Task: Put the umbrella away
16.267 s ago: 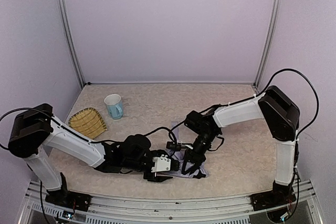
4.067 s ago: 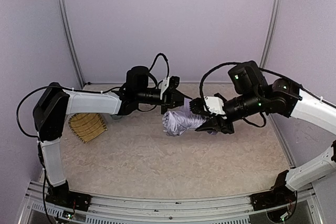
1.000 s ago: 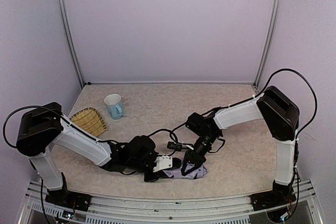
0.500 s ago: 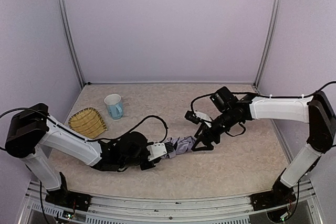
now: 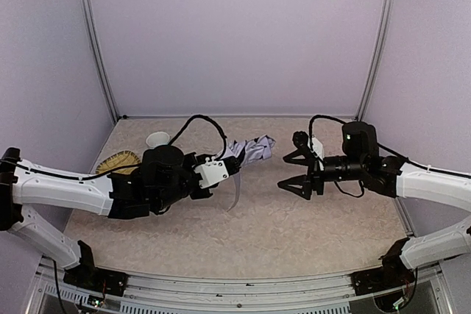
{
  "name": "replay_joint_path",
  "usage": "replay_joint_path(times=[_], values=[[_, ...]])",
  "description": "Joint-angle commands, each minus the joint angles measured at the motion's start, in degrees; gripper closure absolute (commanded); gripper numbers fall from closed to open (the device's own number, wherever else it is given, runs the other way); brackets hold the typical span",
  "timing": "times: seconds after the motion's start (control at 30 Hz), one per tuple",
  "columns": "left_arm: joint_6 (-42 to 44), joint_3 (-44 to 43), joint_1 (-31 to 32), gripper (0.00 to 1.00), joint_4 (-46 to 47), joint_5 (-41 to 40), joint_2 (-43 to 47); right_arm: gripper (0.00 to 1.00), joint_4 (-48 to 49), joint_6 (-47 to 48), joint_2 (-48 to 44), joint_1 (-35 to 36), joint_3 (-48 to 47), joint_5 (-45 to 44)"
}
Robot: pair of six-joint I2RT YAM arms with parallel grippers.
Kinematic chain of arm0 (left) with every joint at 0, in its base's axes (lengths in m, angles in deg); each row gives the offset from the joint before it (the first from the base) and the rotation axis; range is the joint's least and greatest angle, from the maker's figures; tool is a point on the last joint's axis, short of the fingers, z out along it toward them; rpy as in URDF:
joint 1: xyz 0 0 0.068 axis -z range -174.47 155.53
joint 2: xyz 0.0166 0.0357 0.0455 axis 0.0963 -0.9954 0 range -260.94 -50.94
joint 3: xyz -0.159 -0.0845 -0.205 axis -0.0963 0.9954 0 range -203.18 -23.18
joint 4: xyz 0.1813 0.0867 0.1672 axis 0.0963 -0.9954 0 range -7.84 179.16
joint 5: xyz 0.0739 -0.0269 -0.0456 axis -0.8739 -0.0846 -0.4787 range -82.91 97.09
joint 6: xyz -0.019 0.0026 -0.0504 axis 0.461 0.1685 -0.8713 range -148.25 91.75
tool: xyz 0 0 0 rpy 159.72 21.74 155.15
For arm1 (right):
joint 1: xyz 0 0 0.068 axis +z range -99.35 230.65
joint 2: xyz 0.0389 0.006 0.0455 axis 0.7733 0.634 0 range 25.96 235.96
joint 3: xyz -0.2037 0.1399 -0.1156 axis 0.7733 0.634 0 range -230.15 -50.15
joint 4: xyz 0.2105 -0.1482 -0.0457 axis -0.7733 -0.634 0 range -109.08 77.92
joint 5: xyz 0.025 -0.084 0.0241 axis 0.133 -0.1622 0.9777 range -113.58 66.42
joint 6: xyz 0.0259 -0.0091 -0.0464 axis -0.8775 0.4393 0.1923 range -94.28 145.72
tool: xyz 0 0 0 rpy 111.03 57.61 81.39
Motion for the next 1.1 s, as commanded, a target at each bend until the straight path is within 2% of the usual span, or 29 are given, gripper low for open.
replay_joint_path(times=[0.0,0.07,0.2,0.33,0.5,0.77,0.87,1.07], values=[[6.27,-6.58,-0.33,1.0,-0.42,-1.57,3.12,0.17,24.02,-8.62,0.15,1.05,6.52,6.79],[7.78,-8.66,-0.28,1.0,-1.28,-0.93,3.53,0.17,31.39,-10.73,2.4,2.51,8.58,8.19],[10.19,-13.04,0.56,1.0,-5.82,2.19,5.28,0.16,37.08,-10.65,7.36,3.63,8.73,9.12],[11.39,-16.73,0.95,1.0,-9.1,8.9,8.52,0.14,36.8,-10.69,9.92,4.34,4.42,12.55],[14.59,-20.05,1.46,1.0,-11.64,13.31,9.52,0.12,35.82,-8.17,13.52,6.13,1.75,12.24],[15.65,-24.1,1.75,1.0,-12.3,14.52,8.46,0.14,37.92,-10.45,18.71,9.24,-3.39,17.31],[15.69,-24.71,1.81,1.0,-12.3,14.89,8.08,0.15,35.94,-9.2,19.59,10.31,-4.1,19.91],[16.38,-25.33,1.83,1.0,-12.85,15.22,7.76,0.16,22.37,-1.79,20.32,10.35,-6.1,17.64]])
